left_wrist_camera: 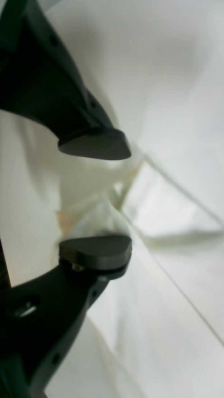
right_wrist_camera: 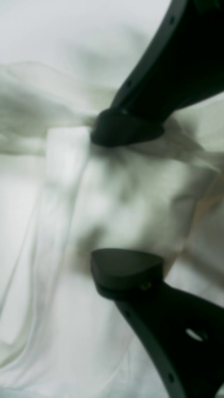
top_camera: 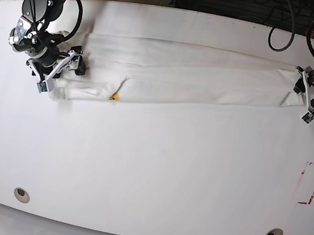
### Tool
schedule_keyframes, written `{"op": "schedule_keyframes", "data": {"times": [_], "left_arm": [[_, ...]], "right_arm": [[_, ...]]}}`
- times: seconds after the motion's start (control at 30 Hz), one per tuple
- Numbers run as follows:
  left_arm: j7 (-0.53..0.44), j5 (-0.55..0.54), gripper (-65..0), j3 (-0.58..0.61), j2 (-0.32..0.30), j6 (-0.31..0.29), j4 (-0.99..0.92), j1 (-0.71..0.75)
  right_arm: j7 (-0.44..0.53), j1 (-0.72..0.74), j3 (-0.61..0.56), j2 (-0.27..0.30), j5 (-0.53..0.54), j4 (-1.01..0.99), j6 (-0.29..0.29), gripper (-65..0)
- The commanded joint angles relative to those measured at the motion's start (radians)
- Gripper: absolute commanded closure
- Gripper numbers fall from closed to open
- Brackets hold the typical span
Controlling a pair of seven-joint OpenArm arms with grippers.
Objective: Fold the T-shirt properly
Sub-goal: 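Adjust the folded shirt ends with both grippers to smooth it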
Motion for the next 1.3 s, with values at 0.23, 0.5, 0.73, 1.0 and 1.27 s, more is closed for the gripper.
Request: {"op": "schedule_keyframes", "data": {"times": [0.23,0.5,0.73,1.0,1.27], "left_arm": [[0.011,-0.004,-35.8,-0.125,0.025,-0.001,0.220,0.000],[0.239,-0.002,-37.5,-0.363,0.189,-0.001,0.252,-0.072],[0.270,-0.001,-44.7,-0.397,0.261,-0.001,0.187,-0.074],[0.270,-0.156,-45.1,-0.397,0.258,-0.001,0.014,-0.074],[0.270,-0.248,-45.3,-0.397,0.244,-0.001,-0.079,-0.072]], "right_arm": [[-0.141,-0.006,0.008,0.024,0.044,0.345,-0.004,-49.3],[-0.201,-0.045,0.005,-0.035,0.045,0.464,-0.004,-49.3],[-0.195,-0.072,0.000,-0.087,0.044,0.461,-0.004,-49.3],[-0.195,-0.087,-0.001,-0.099,0.044,0.463,-0.004,-49.3],[-0.195,-0.106,0.000,-0.099,0.044,0.466,-0.004,-49.3]]}}
